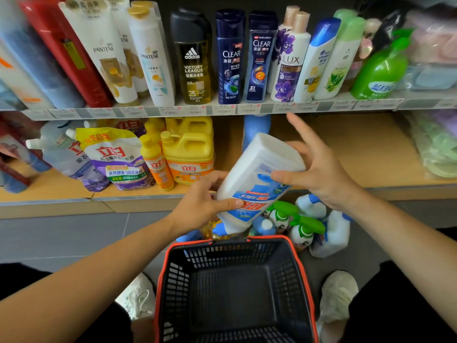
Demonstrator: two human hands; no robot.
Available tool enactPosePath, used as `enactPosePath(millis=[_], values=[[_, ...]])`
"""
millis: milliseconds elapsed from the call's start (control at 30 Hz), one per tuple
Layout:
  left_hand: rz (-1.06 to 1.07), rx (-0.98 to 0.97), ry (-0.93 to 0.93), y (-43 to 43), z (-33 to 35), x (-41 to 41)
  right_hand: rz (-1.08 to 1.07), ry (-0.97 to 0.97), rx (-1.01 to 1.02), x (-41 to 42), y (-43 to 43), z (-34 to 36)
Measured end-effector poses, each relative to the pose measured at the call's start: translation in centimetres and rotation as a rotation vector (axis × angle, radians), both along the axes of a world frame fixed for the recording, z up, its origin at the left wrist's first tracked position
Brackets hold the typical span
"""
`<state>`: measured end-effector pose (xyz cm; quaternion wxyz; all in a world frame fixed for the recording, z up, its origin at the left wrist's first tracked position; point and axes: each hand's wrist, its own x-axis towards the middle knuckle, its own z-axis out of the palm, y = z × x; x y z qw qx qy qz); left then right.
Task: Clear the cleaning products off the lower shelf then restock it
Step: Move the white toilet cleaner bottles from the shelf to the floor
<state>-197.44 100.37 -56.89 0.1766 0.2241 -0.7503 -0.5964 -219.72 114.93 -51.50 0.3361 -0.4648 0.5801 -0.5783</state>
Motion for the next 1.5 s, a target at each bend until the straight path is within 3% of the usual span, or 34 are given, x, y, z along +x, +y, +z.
enactPosePath(millis=[133,267,367,467,633,733,900,1067,1167,1300,1400,1500], values=[[-0.021,-0.038,-0.033,0.2,-0.3,-0.2,0.006,0.098,0.064,0.0,-0.2,-0.1],[-0.005,-0.004,-0.036,-0.1,-1.0,-0.4,-0.1,-0.08,0.016,0.2,-0.2,-0.6],[-0.019,-0.012,-0.149,-0.5,-2.2,0.2,-0.231,-0.171,0.037,0.0,-0.3,-0.7],[-0.128,-0.065,-0.291,-0.9,-3.4,0.8,-0.362,-0.217,0.063,-0.7,-0.1,-0.3],[-0.194,-0.245,-0.333,-2.2,-2.9,1.3,-0.538,-0.349,0.221,-1.7,-0.1,-0.9],[-0.165,-0.255,-0.288,-2.5,-2.2,1.7,-0.558,-0.429,0.261,-2.1,0.1,-1.4],[-0.081,-0.082,-0.133,-3.3,-1.0,3.5,-0.549,-0.554,0.311,-2.3,-0.7,-3.3],[0.182,0.023,0.045,-4.4,1.4,3.8,-0.466,-0.661,0.221,-1.7,-1.9,-4.1],[0.16,-0.178,-0.042,-3.9,1.7,3.7,-0.278,-0.562,0.328,1.5,-3.0,-4.8],[0.082,-0.428,-0.17,-2.0,0.6,2.6,-0.098,-0.202,0.433,4.7,-4.3,-6.0],[0.042,-0.414,-0.2,-1.4,-0.1,1.6,0.085,0.071,0.469,5.2,-4.8,-6.3],[0.065,-0.379,-0.224,-1.8,-0.5,0.9,0.269,0.186,0.485,5.2,-5.1,-7.0]])
